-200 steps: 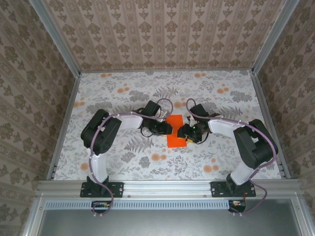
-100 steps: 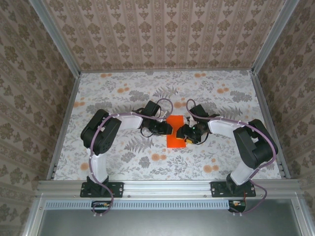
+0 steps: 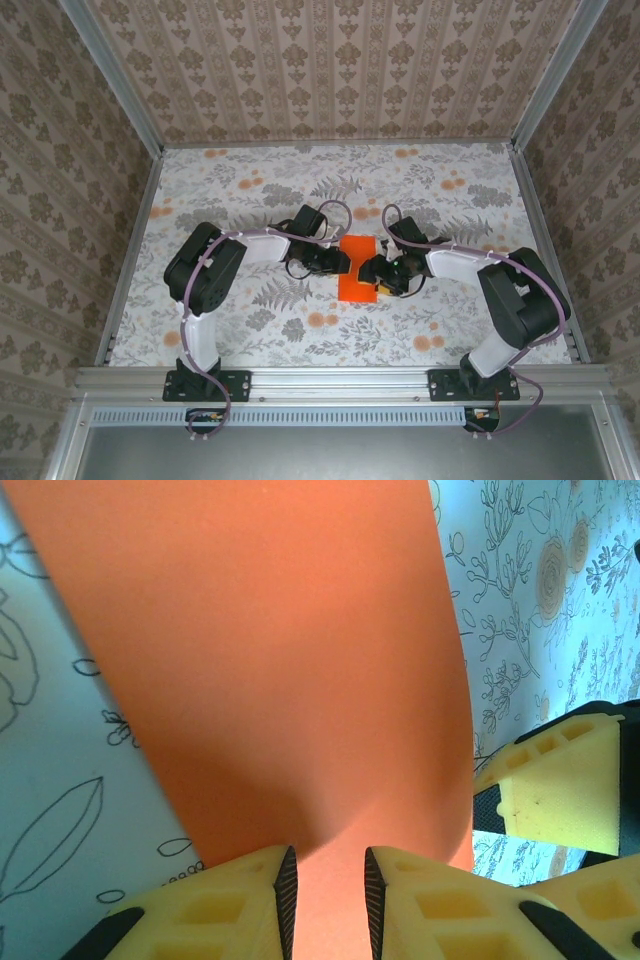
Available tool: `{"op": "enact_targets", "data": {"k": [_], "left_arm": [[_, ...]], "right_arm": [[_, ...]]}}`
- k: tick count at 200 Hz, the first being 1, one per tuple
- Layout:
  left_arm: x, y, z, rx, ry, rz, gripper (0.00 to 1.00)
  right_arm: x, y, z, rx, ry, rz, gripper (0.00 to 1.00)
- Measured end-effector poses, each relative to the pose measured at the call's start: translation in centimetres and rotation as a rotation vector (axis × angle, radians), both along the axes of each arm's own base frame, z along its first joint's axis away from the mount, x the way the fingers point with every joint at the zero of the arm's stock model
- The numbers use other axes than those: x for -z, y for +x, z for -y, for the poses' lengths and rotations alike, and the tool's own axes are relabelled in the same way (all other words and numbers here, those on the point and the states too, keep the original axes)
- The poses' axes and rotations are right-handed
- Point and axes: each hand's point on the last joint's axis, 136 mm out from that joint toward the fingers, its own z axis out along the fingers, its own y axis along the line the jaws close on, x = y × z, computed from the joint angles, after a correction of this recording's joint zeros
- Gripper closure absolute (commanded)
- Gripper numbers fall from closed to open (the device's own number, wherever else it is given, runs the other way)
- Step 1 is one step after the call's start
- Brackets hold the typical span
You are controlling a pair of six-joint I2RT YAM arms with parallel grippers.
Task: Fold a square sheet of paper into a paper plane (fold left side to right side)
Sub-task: Fold the triangle a second time at the center of the table.
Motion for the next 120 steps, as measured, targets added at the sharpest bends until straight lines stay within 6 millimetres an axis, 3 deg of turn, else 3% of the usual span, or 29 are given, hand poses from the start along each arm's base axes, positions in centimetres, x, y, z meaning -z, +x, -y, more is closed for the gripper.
{"op": "enact_targets", "data": {"k": [81, 120], "left_arm": [[-0.1, 0.0, 0.0, 0.000, -0.001, 0.002, 0.72], [-0.5, 0.1, -0.6, -0.005, 0.006, 0.034, 0.62]], "right_arm": [[-0.5, 1.8, 0.5, 0.016, 0.018, 0.052, 0.40], [-0.2, 2.9, 0.5, 0.041, 0.068, 0.045, 0.42]]}}
